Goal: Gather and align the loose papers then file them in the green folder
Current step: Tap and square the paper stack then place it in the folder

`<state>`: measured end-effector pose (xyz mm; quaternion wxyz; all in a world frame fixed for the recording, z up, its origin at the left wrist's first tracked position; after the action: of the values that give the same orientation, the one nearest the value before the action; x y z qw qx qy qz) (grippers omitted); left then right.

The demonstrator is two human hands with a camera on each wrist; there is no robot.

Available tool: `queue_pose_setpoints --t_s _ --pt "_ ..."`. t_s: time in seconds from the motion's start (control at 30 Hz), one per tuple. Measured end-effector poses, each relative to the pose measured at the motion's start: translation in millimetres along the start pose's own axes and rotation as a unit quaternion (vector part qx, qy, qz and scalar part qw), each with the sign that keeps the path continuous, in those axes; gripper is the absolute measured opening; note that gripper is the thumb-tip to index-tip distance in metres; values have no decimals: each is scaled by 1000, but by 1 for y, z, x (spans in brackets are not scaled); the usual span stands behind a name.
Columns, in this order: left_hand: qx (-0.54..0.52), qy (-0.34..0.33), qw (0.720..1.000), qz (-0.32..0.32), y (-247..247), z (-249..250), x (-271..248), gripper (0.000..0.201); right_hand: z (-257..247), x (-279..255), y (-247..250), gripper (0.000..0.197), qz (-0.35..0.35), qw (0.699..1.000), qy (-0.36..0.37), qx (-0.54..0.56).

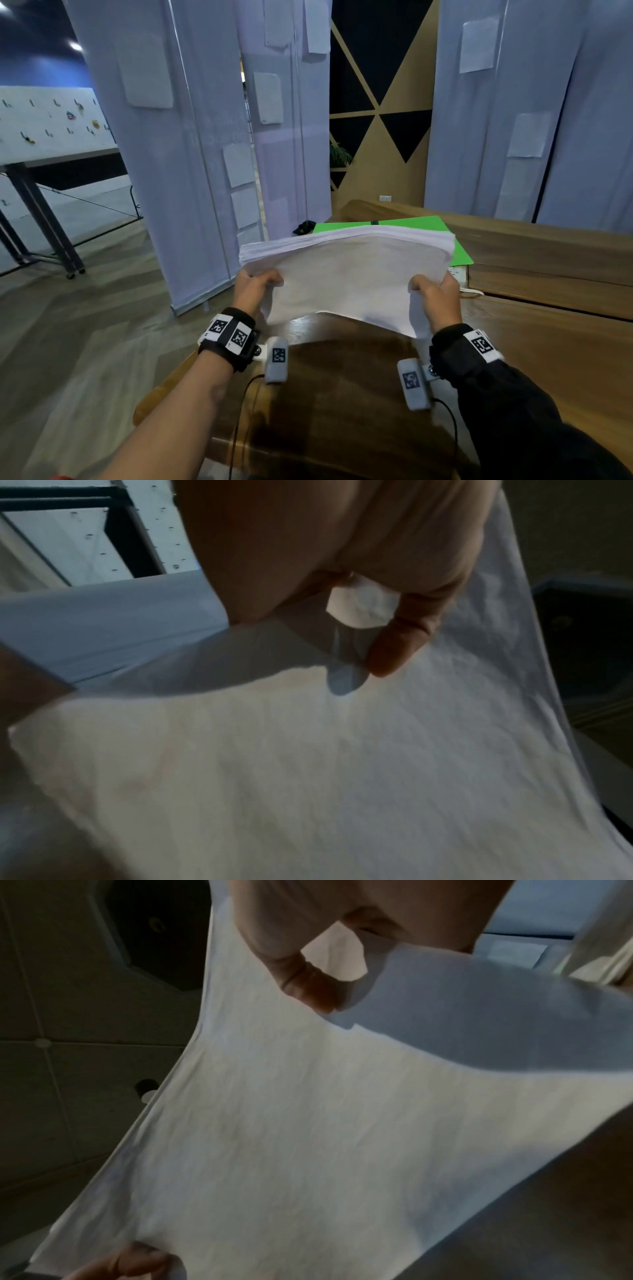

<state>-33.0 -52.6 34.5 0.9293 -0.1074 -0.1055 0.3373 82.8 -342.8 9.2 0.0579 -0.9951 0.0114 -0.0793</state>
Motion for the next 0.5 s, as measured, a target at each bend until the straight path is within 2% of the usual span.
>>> queue_pose_setpoints --t_s 0.03,0.13,0.2,0.3,0.43,0.5 --pt "-1 -3 1000 -8 3 0 1 24 -2 1 2 23 -5 1000 8 3" --pt "8 26 999 -21 9 -7 -3 50 3 3 6 32 -38 999 -2 15" --pt "32 42 998 -18 7 -15 -11 41 13 1 5 30 -55 998 -36 24" --pt "27 45 998 -18 -4 -14 -25 32 16 -2 1 22 -33 998 -48 21" --pt "-26 9 999 -19 -6 -1 -22 26 -2 -4 2 26 -5 999 1 41" --pt "-34 1 999 -22 -1 -1 -15 35 -9 -3 6 34 -11 999 33 42"
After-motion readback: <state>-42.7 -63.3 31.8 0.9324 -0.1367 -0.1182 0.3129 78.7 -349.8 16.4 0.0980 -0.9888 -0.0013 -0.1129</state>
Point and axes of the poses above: each hand's wrist, its own x-axis towards the middle knuckle, its own y-axis out of the back of the hand, z = x × y, the point moved 2 cm from there along x, towards the middle knuckle, and after that the axes turned 4 degrees about -x, right-handed, at the moved point
